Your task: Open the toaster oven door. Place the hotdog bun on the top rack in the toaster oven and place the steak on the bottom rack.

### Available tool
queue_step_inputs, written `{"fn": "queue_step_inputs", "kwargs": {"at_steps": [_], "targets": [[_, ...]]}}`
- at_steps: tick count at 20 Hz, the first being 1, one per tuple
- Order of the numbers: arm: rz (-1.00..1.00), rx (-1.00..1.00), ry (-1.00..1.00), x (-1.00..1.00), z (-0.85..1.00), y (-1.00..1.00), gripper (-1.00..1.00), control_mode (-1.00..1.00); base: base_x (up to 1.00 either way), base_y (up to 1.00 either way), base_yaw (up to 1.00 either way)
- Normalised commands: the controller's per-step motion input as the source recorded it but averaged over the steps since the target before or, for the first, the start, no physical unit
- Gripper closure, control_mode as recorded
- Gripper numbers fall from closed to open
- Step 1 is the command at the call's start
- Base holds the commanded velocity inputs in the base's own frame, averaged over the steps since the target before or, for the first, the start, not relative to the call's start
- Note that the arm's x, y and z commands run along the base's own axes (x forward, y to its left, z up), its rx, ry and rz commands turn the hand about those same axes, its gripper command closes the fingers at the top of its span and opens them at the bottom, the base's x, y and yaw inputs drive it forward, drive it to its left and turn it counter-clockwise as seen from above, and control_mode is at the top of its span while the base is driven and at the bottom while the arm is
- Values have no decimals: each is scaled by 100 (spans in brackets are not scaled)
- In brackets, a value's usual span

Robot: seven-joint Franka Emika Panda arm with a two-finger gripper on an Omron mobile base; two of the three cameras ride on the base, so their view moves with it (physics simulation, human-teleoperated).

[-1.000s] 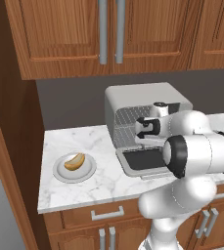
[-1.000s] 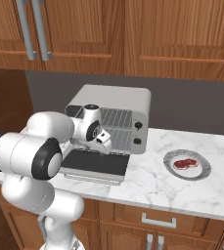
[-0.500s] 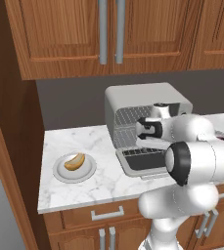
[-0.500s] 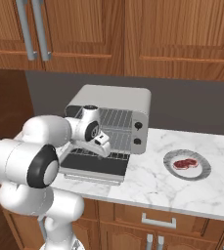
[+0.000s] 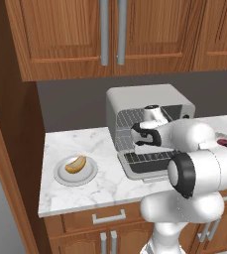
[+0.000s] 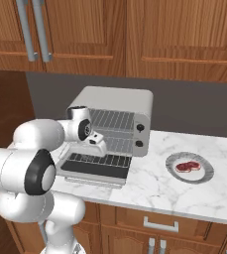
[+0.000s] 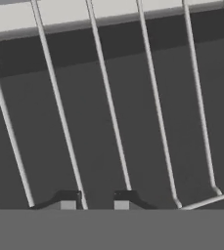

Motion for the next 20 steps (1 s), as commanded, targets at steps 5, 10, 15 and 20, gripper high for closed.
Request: {"fn": "queue_step_inputs", "kwargs": {"at_steps": [5, 10, 15, 20], "targets": [[11, -5, 4, -30, -28, 3, 100, -100, 0, 0, 0], [2, 4, 0, -23, 13, -1, 100, -100, 0, 0, 0], [0, 8, -3, -37, 19, 0, 100, -100, 0, 0, 0], [0, 4, -2, -33, 17, 0, 100, -100, 0, 0, 0]]}}
